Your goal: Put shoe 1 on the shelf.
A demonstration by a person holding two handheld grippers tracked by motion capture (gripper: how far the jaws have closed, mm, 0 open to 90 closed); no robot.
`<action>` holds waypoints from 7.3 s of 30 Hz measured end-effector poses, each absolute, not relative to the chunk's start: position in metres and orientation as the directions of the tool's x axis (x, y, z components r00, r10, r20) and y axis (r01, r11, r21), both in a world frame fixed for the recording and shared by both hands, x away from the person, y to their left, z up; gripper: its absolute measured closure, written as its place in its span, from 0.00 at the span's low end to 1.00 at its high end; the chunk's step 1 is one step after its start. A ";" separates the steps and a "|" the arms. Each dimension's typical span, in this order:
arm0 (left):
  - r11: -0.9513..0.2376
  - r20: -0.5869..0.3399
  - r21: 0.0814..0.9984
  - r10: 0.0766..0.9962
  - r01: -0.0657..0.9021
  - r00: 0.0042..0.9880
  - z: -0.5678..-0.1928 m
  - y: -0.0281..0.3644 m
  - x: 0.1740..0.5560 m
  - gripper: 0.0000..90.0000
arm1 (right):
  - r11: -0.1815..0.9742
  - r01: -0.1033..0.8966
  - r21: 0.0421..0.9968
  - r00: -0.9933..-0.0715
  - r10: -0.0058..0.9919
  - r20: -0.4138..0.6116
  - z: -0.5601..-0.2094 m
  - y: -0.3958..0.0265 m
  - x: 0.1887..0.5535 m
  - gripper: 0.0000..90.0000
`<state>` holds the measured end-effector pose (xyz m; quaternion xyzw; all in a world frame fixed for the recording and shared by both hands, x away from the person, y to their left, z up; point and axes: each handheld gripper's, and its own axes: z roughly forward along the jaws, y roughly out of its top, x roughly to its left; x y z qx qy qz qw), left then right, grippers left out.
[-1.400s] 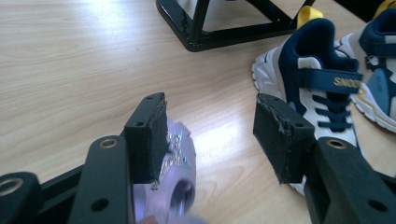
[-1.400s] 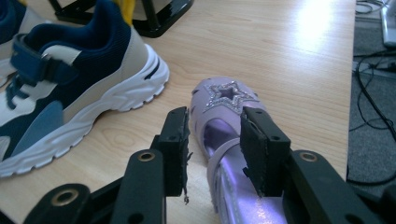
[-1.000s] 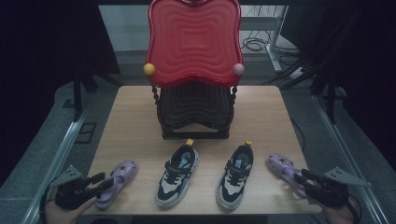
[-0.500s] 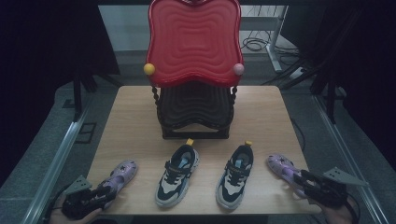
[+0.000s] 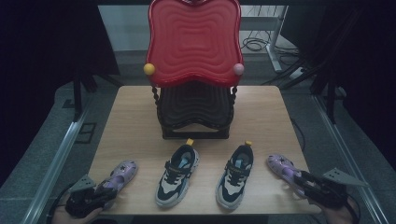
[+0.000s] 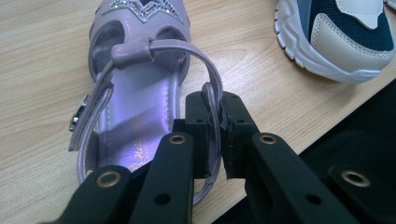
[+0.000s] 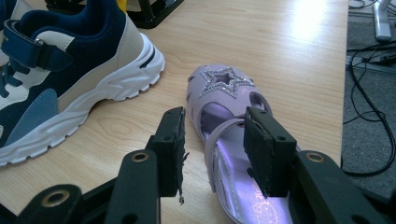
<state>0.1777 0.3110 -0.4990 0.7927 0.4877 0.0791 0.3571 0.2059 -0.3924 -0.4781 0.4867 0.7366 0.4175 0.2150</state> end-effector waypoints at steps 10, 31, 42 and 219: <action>-0.263 -0.230 0.643 0.830 0.719 0.509 -0.499 0.312 0.178 0.94 | 0.194 0.595 0.780 -0.437 0.892 0.112 -0.489 -0.398 0.207 0.66; -0.255 -0.243 0.643 0.826 0.722 0.508 -0.500 0.313 0.178 0.94 | 0.222 0.634 0.741 -0.474 0.868 0.146 -0.505 -0.395 0.215 0.89; -0.253 -0.245 0.640 0.827 0.725 0.505 -0.500 0.313 0.179 0.94 | 0.231 0.628 0.743 -0.480 0.866 0.137 -0.504 -0.394 0.216 0.95; -0.068 -0.208 0.927 0.726 0.370 0.655 -0.394 0.189 0.317 0.96 | 0.023 0.351 0.936 -0.672 0.703 0.235 -0.412 -0.211 0.311 0.95</action>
